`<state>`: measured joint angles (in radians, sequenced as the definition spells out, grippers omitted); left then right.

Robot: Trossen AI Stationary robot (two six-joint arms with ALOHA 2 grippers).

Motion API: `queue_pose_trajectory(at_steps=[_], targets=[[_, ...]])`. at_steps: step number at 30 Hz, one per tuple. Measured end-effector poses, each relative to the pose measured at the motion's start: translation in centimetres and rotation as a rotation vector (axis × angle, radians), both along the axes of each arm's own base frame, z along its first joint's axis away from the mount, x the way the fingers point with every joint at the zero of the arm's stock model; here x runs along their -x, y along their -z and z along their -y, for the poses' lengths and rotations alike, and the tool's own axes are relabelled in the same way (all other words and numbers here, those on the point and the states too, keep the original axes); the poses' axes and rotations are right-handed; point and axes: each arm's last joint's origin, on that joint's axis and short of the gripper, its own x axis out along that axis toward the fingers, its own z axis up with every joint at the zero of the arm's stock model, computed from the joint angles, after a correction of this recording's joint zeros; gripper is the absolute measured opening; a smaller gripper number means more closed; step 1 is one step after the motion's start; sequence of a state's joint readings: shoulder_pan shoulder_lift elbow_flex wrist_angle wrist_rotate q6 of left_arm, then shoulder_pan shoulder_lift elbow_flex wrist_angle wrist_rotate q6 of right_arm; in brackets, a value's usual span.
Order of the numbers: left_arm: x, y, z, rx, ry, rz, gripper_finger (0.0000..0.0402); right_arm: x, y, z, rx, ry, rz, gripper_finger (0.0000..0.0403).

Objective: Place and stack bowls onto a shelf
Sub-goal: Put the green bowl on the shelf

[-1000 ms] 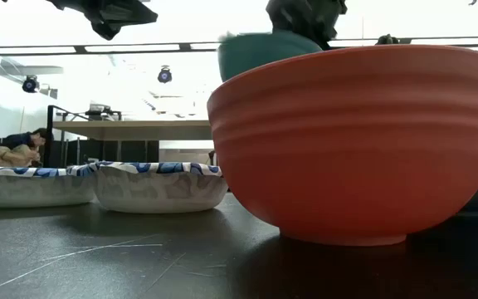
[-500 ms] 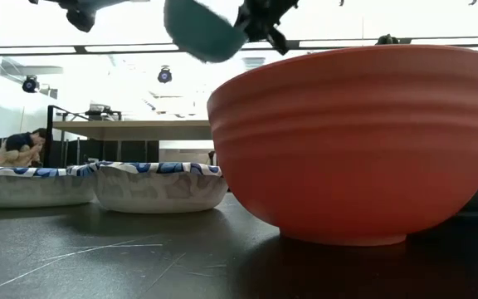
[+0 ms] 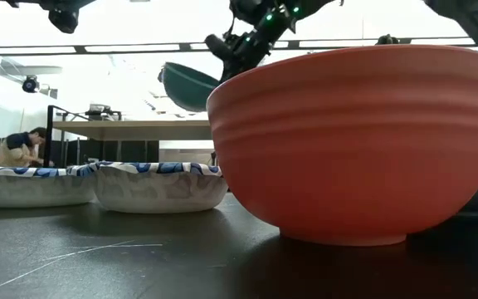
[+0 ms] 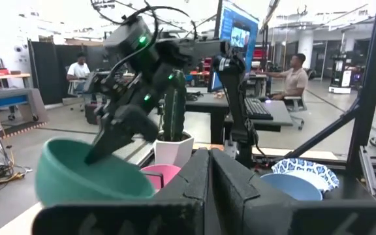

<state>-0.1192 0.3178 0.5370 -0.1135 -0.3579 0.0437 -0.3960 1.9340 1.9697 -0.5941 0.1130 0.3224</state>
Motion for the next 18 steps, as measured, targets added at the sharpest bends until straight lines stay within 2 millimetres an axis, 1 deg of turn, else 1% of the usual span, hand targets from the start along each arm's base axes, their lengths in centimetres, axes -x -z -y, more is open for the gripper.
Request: queue_pose_trajectory(at_steps=[4,12,15,18], targets=[[0.0,0.2,0.0,0.0,0.001,-0.003,0.0,-1.5,1.0,0.8,0.001,-0.013,-0.03,0.0009],[0.0,0.2,0.0,0.0,0.001,-0.003,0.0,-3.0,1.2,1.6,0.029,0.001,-0.029,0.0012],[0.0,0.3,0.0,-0.001,0.001,-0.005,0.0,-3.2,1.3,1.7,0.03,0.002,-0.028,0.0026],[-0.1,0.3,0.0,-0.001,0.001,-0.006,0.0,-3.1,1.3,1.9,0.031,0.006,-0.026,0.0048]])
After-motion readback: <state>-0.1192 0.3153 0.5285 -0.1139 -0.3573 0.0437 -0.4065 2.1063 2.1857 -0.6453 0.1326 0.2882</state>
